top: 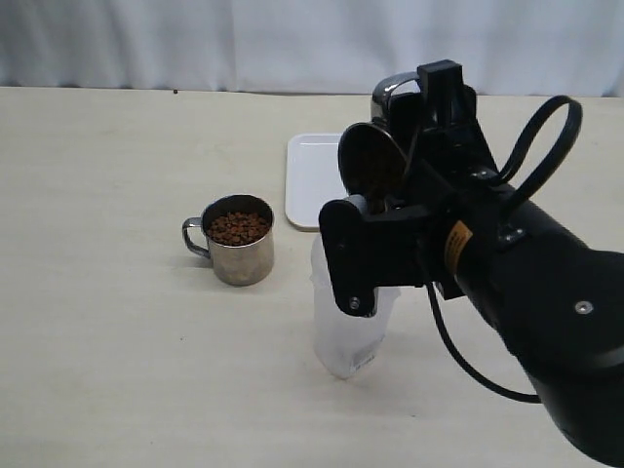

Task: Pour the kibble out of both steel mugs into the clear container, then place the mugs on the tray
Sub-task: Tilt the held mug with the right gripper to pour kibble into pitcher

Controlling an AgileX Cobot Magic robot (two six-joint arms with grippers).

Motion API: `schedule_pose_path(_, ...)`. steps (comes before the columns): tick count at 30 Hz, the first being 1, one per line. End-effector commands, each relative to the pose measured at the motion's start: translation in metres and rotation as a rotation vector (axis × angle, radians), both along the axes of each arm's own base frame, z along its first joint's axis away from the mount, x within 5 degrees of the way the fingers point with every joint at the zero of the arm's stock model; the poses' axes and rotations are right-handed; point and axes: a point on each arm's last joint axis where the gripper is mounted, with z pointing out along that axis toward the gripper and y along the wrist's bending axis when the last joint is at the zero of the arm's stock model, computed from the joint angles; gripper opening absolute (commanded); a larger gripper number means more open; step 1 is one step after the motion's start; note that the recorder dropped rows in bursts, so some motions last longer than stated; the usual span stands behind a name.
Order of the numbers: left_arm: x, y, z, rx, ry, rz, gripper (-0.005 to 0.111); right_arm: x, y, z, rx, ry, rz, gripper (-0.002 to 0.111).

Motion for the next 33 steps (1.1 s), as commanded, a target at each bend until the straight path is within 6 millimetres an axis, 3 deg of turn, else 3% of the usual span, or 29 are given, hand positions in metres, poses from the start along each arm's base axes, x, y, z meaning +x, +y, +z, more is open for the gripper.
schedule_pose_path(1,0.0000,0.0000,0.0004,0.000,-0.011,0.001,0.000,0.0007,0.0003,0.0052,-0.051,-0.055,0.013,0.005)
schedule_pose_path(33,0.0000,0.0000,0.0004,0.000,-0.011,0.001,0.000,0.0017,-0.0009,0.0078,-0.114,-0.101,0.017,0.005)
